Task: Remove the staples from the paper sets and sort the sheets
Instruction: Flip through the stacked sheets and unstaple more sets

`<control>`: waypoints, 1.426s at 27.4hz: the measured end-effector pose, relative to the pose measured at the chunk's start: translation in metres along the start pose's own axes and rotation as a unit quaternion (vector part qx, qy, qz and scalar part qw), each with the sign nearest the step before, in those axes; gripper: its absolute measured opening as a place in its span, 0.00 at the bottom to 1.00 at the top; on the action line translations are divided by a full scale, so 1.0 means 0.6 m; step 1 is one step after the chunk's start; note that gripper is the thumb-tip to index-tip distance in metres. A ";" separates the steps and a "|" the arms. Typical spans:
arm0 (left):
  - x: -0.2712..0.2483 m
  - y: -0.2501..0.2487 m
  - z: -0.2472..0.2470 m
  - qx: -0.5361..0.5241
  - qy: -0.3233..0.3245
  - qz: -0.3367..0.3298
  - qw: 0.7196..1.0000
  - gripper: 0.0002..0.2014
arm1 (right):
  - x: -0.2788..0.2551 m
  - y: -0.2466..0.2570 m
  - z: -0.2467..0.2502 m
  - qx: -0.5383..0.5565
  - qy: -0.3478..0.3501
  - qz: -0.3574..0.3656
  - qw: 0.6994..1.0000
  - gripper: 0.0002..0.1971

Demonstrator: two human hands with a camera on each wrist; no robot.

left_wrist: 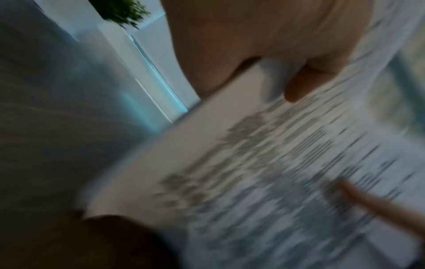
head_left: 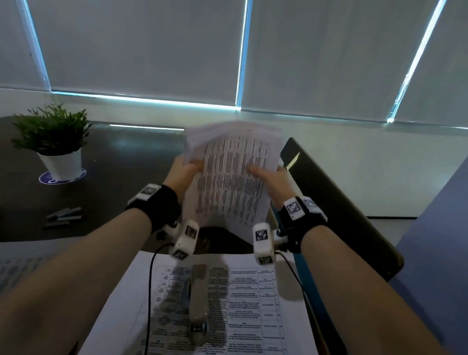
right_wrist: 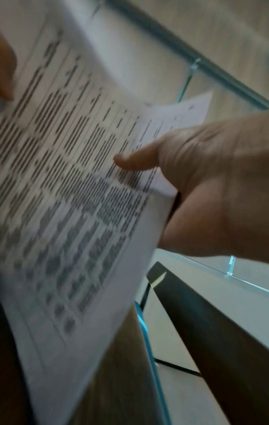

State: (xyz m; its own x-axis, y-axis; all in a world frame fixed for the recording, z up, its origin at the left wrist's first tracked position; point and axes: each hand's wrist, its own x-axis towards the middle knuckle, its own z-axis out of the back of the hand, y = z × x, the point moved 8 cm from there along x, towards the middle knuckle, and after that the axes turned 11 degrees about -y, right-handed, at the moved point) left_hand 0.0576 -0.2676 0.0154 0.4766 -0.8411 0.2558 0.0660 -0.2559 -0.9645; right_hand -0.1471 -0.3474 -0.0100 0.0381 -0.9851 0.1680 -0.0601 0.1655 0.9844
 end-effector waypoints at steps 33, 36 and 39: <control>-0.012 -0.001 -0.042 0.199 0.030 -0.157 0.967 0.17 | -0.081 0.190 -0.104 -0.378 -0.014 0.566 0.732 0.19; -0.013 0.000 -0.044 0.194 0.024 -0.150 0.969 0.17 | -0.087 0.198 -0.105 -0.372 -0.007 0.578 0.726 0.16; -0.005 -0.007 -0.040 0.194 0.016 -0.165 0.967 0.18 | -0.094 0.192 -0.111 -0.385 0.006 0.591 0.709 0.19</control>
State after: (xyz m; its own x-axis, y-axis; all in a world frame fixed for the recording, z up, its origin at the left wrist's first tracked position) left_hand 0.0346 -0.2753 0.0200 0.3474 -0.7602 0.5490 0.5363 -0.3192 -0.7813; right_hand -0.0900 -0.2694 0.0974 0.4241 -0.1363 0.8953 0.5050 0.8562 -0.1089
